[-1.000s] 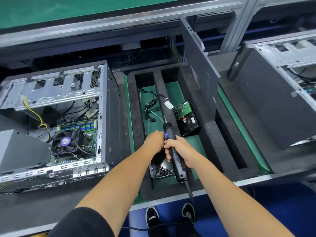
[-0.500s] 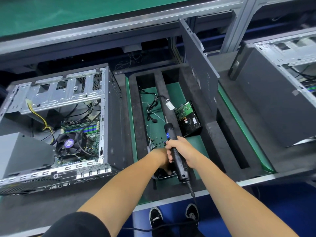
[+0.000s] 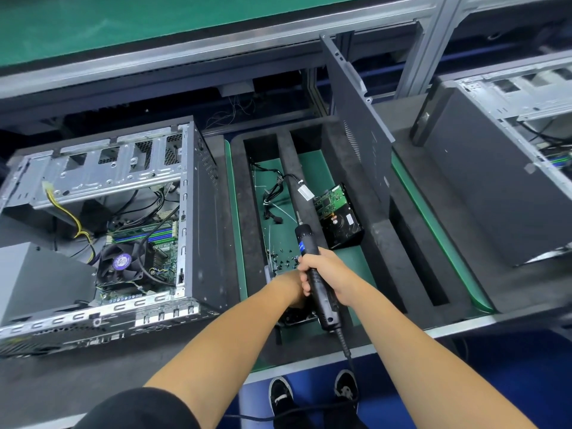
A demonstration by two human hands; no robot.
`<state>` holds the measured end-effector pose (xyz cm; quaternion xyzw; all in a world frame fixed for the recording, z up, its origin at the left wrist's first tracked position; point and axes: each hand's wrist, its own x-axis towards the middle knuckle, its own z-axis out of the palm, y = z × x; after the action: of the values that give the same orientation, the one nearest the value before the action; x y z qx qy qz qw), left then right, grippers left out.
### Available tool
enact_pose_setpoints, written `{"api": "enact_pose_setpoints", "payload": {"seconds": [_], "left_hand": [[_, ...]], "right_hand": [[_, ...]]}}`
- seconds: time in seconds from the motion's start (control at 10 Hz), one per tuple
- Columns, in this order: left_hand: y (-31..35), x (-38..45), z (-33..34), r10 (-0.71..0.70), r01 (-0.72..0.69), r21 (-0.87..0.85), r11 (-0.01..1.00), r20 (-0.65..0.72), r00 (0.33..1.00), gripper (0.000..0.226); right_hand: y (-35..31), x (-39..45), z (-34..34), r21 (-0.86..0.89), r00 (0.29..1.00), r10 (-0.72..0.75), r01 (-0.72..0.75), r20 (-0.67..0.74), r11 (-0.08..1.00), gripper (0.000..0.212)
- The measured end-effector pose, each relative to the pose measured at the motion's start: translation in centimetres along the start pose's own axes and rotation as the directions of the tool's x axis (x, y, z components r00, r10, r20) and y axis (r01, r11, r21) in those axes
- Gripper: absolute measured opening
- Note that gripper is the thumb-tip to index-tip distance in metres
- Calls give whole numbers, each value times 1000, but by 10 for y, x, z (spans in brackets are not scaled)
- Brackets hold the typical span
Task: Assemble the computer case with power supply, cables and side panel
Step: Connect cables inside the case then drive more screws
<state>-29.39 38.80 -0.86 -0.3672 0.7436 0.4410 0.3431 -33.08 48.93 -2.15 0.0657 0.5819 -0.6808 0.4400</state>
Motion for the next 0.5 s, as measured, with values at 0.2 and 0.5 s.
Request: {"api": "enact_pose_setpoints", "payload": {"seconds": [0.2, 0.5], "left_hand": [[0, 18, 0, 22, -21, -175, 984, 3, 1000, 46], [3, 28, 5, -138, 181, -357, 916, 142, 980, 41]], "right_hand": [[-1, -1, 0, 6, 1000, -1, 1, 6, 1000, 19], [0, -1, 0, 6, 1000, -1, 1, 1, 1000, 19]]}}
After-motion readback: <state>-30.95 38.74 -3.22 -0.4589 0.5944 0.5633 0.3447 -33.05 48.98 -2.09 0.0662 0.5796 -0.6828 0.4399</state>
